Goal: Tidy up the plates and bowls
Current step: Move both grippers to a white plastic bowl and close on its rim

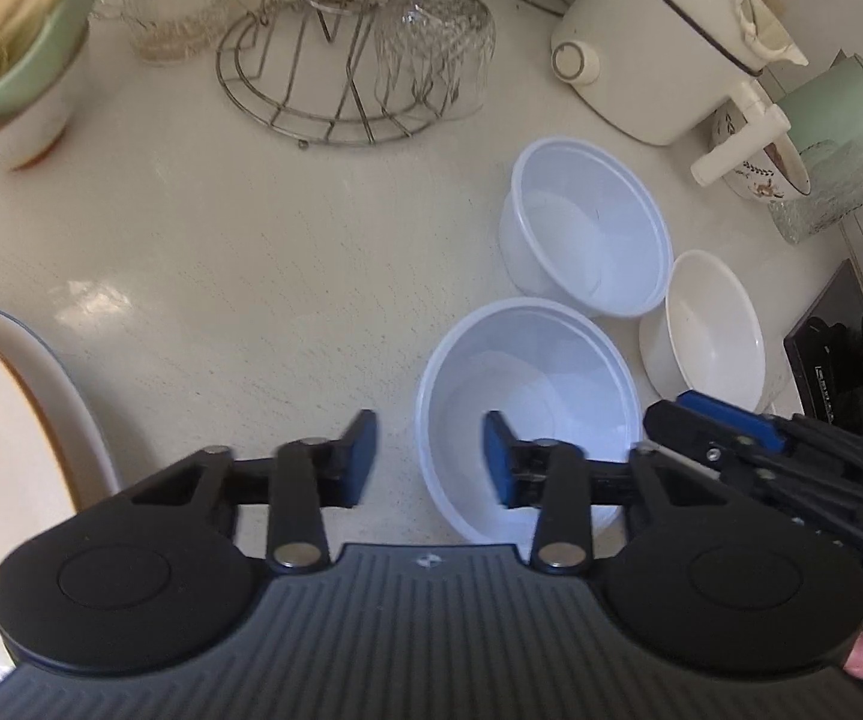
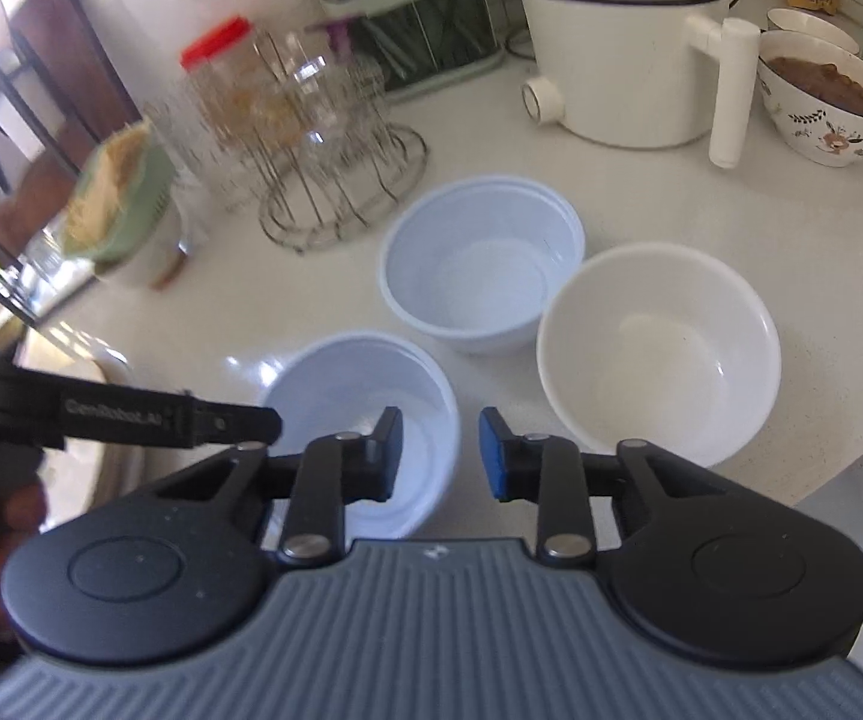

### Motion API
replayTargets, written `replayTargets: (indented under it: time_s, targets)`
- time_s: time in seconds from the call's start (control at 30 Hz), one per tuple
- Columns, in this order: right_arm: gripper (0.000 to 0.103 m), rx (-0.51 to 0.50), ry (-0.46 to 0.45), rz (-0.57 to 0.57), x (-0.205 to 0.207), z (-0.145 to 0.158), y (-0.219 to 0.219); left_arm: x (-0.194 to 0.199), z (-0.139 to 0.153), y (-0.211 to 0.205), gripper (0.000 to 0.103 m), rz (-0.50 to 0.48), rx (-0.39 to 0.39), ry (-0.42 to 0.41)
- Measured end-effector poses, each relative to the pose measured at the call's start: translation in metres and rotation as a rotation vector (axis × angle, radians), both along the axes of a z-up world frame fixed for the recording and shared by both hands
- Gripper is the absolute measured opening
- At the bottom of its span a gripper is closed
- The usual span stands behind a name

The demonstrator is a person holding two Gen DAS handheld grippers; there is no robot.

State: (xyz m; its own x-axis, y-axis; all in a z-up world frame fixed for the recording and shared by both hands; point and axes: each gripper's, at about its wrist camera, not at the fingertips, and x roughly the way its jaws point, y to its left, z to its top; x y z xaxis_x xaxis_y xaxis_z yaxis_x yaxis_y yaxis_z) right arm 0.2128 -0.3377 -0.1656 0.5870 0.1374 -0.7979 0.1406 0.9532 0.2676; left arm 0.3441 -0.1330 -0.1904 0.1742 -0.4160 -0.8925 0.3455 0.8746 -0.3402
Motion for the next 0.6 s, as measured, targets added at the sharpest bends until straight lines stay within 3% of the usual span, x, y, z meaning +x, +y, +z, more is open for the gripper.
replayTargets:
  time_s: [0.17,0.33,0.6]
  targets:
    - [0.02,0.022,0.03,0.015,0.003,-0.008,0.002,-0.002,-0.004,-0.003,0.011,0.026,-0.001,-0.001]
    - [0.008,0.023,0.022,0.013,0.001,-0.008,0.003,-0.001,-0.004,0.002,0.008,0.074,-0.027,0.026]
    - [0.009,-0.003,-0.001,0.019,0.0,-0.003,0.008,-0.004,-0.004,0.008,0.008,0.092,0.002,0.027]
